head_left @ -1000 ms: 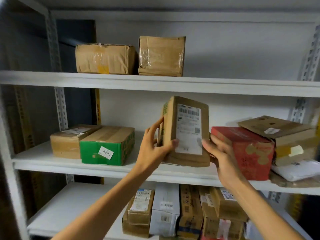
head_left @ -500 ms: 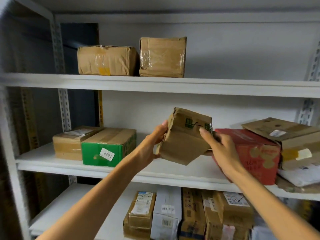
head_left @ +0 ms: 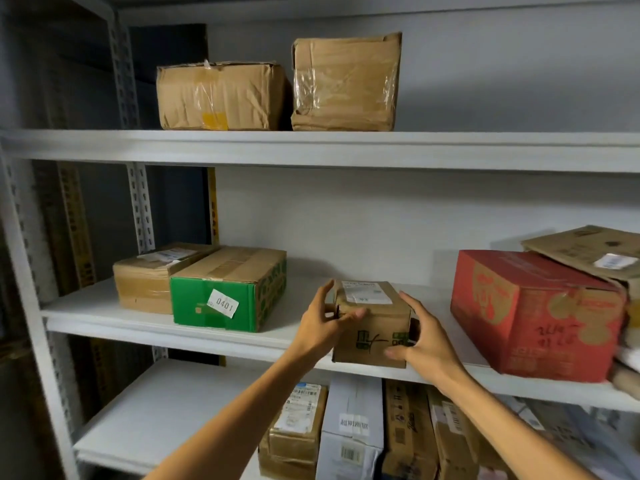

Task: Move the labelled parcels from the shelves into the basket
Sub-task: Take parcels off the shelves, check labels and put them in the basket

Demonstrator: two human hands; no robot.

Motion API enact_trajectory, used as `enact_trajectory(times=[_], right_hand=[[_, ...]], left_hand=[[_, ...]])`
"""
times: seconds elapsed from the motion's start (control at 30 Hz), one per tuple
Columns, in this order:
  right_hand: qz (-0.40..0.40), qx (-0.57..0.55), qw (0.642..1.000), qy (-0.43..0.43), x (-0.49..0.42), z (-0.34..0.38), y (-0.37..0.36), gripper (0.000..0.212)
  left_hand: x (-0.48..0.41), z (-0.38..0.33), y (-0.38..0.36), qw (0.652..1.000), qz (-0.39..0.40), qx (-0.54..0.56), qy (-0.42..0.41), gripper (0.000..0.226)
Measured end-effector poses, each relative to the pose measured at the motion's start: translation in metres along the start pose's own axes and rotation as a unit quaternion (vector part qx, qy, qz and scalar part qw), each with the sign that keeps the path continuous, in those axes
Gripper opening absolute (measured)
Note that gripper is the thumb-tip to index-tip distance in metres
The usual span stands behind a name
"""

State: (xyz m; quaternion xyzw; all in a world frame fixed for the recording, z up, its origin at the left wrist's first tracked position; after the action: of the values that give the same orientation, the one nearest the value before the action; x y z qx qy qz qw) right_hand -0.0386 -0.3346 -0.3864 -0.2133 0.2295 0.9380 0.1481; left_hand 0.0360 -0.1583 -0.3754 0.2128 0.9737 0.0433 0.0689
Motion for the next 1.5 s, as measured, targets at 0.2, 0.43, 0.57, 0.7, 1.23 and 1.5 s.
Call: enact_trajectory(times=[0.2, 0.43, 0.57, 0.7, 1.23, 1.5], right_hand=[[0.017, 0.003, 1.0, 0.008, -0.032, 0.001, -0.032, 0.047], [0.032, 0.006, 0.999, 0.025, -0.074, 0.001, -0.097, 0.042], [0.043, 0.003, 0.999, 0.024, -0.083, 0.007, -0.123, 0.046], [0.039, 0.018, 0.999, 0.018, -0.085, 0.011, -0.132, 0.048], [0.125, 0.145, 0.981, -0.005, -0.007, 0.045, -0.102, 0.058], [0.196, 0.362, 0.909, -0.068, 0.032, 0.055, -0.004, 0.067]], left_hand=[[-0.017, 0.01, 0.036, 0.91, -0.111, -0.339, -0.211, 0.034], [-0.012, 0.025, 0.082, 0.751, -0.19, -0.585, -0.24, 0.059], [-0.006, 0.034, 0.096, 0.784, -0.203, -0.556, -0.188, 0.07], [-0.006, 0.033, 0.103, 0.801, -0.195, -0.542, -0.166, 0.07], [0.009, 0.02, 0.087, 0.802, -0.179, -0.555, -0.134, 0.079], [0.022, 0.002, -0.012, 0.839, -0.032, -0.532, -0.108, 0.051]])
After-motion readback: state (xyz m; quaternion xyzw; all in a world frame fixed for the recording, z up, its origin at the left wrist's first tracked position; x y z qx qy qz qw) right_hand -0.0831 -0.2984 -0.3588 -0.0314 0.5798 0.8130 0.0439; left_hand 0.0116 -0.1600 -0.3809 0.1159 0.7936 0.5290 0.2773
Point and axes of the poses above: each hand's wrist, its own x-axis away from the middle knuckle, its own y-axis out of the back of the hand, z = x × y, the point moved 1 cm from there along -x, towards the middle knuckle, and after that the axes turned 10 degrees about y, right-handed, at the moved point
